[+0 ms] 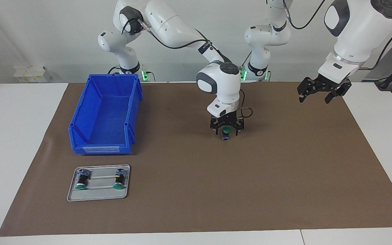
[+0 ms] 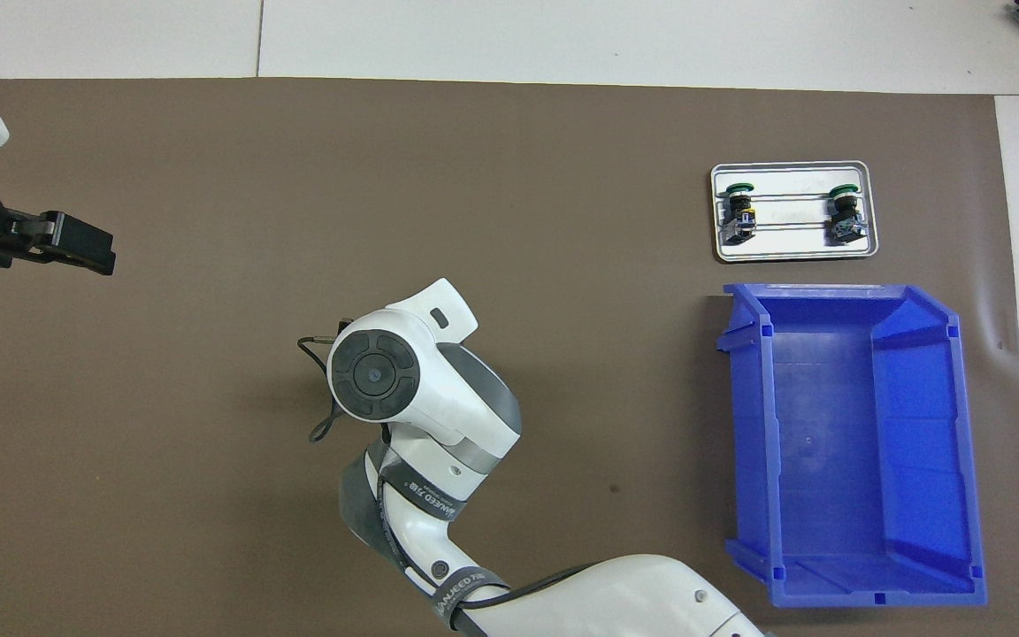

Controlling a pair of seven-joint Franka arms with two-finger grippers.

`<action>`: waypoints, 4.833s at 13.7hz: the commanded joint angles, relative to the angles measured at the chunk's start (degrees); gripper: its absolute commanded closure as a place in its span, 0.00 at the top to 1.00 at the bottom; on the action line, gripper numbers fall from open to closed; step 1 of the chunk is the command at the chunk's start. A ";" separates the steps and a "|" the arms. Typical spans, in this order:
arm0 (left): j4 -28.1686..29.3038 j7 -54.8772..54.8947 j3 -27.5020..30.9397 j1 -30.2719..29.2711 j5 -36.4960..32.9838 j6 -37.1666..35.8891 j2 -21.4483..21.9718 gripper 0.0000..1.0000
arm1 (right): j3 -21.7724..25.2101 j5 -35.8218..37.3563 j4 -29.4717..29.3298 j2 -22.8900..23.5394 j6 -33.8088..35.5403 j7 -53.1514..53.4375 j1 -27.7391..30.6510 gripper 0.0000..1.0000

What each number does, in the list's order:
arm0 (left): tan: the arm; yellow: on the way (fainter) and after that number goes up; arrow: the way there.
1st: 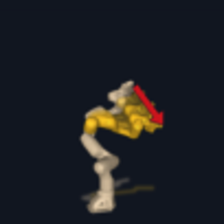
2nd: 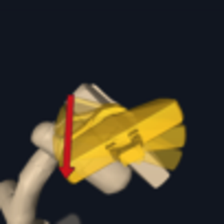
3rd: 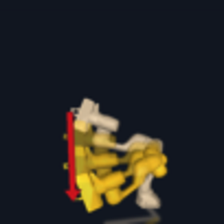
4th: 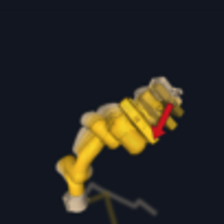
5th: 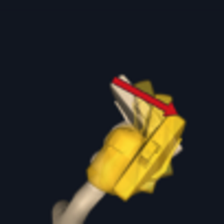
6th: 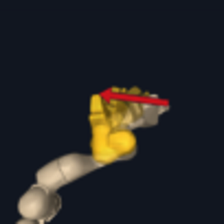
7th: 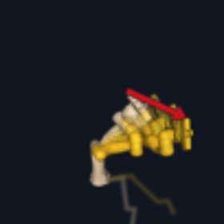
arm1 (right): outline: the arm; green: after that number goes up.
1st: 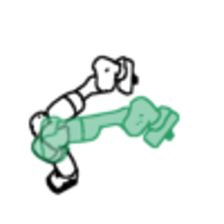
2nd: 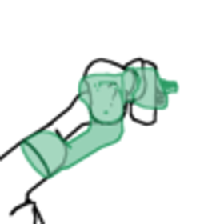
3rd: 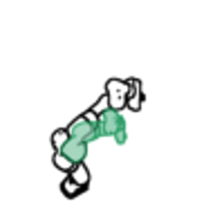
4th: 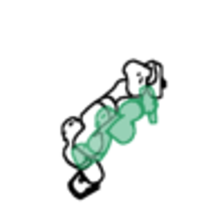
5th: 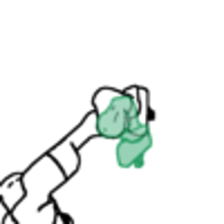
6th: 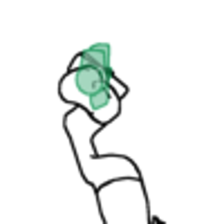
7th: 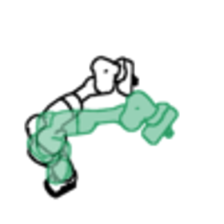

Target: Place and press button with both arms

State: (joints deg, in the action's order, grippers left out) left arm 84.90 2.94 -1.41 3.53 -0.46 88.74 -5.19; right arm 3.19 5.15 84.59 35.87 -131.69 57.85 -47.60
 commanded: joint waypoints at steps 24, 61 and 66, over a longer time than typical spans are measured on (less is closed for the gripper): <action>1.85 -0.39 -0.09 -0.01 -1.04 0.47 1.59 1.00 | 0.50 -3.64 20.14 -34.09 15.59 -46.97 33.41 0.00; 1.85 -0.39 -0.09 -0.01 -1.04 0.56 1.59 1.00 | 1.38 -6.64 26.98 -37.01 16.25 -63.56 46.63 1.00; 1.85 -0.39 -0.09 -0.01 -1.04 0.56 1.59 1.00 | 1.29 -4.27 10.72 -36.84 34.27 -63.56 47.25 1.00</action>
State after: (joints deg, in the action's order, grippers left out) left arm 84.91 2.94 -1.40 3.53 -0.46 88.74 -5.18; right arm 4.94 -0.42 102.03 -2.06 -103.91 -4.25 -1.22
